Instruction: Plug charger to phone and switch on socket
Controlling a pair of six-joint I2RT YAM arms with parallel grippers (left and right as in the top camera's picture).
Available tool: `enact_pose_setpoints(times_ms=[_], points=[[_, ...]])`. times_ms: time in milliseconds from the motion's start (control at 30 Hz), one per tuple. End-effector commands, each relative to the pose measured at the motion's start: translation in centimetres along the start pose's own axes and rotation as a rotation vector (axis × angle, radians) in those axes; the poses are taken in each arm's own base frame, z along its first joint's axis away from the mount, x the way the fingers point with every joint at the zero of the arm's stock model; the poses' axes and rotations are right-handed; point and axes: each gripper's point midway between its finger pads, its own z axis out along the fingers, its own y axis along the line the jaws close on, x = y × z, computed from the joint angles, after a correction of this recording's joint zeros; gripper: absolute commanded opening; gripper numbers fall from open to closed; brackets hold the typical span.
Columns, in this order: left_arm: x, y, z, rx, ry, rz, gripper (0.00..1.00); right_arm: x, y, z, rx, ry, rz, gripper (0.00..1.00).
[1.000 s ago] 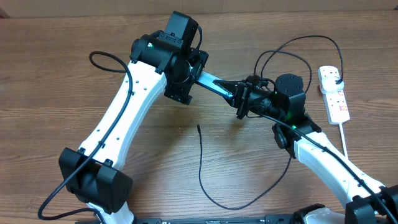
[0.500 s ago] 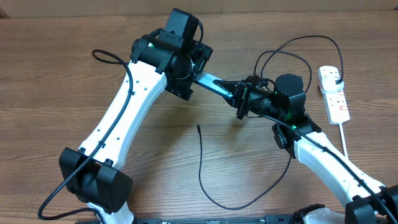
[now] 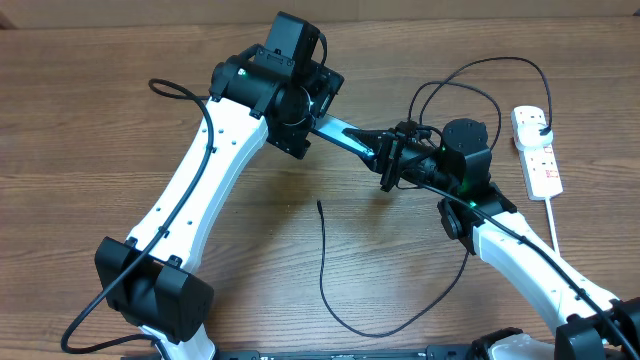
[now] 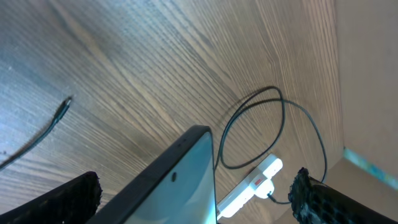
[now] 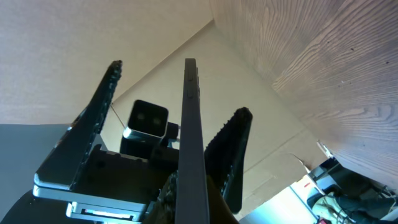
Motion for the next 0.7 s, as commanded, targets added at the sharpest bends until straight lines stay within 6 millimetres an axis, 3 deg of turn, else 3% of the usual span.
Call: enact_pose_setpoints(times_ms=[0,467,667], points=[[0.0,-0.9,0.1,0.024,-0.008,0.105,1.00,0.7,1.3,-0.1,-0.029,0.018,0.065,0.04],[-3.0,-1.4,-0.4,0.063,-0.030,0.129,1.00,-0.8,1.7,2.4,-0.102,0.120,-0.026,0.04],[-3.7,-2.9,-0.6,0.125,-0.047,0.201,1.00,-2.0,1.3,2.9,-0.105,0.094,-0.006,0.03]])
